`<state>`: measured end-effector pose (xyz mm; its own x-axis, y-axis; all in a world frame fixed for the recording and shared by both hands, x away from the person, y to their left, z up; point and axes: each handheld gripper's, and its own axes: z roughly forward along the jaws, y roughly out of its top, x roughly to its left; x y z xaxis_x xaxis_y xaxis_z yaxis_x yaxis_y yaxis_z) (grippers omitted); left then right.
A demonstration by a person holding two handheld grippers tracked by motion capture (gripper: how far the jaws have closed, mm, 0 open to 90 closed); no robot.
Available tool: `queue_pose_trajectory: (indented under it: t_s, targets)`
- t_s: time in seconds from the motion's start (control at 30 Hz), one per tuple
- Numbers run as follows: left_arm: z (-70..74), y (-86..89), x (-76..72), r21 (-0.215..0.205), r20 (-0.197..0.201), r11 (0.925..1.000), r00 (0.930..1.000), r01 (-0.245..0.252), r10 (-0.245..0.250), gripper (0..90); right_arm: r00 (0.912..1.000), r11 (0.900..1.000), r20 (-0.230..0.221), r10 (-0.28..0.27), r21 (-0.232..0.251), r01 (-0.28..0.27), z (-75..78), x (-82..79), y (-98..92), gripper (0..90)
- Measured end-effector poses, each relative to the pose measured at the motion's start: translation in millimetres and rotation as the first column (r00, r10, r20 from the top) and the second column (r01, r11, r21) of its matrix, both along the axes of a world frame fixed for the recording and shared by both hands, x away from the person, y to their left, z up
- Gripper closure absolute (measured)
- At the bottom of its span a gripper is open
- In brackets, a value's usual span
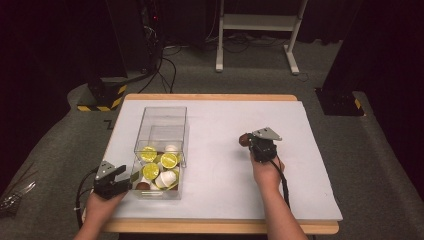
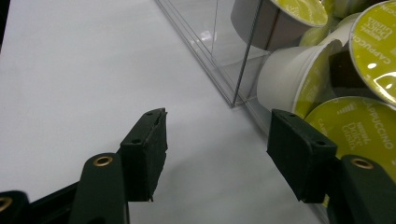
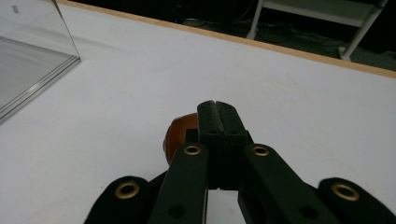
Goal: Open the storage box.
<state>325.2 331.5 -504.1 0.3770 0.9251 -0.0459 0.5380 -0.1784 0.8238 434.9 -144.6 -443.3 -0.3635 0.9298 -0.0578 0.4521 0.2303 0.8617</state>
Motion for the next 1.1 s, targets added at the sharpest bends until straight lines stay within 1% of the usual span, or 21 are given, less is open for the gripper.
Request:
queue_pose_trajectory:
  t_s: [0.3,0.77,0.9,1.1]
  targets:
    - [0.0,0.0,0.0,0.001,0.000,1.0000,1.0000,0.001,-0.001,38.0,0.9994,1.000,-0.033,-0.008,-0.010,0.008,-10.5,4.4,2.0,90.0]
    - [-0.1,0.1,-0.1,-0.002,0.002,1.0000,1.0000,0.001,-0.001,38.0,0.9981,1.000,-0.059,-0.017,-0.023,0.016,-21.6,6.7,1.1,90.0]
    - [-0.1,0.2,0.0,-0.002,0.001,1.0000,1.0000,0.001,-0.001,38.0,0.9975,1.000,-0.066,-0.023,-0.023,0.022,-22.8,6.8,1.4,90.0]
    - [0.0,0.3,-0.1,-0.003,0.002,1.0000,1.0000,0.002,-0.002,38.0,0.9974,1.000,-0.069,-0.018,-0.026,0.017,-23.4,7.1,2.1,89.5]
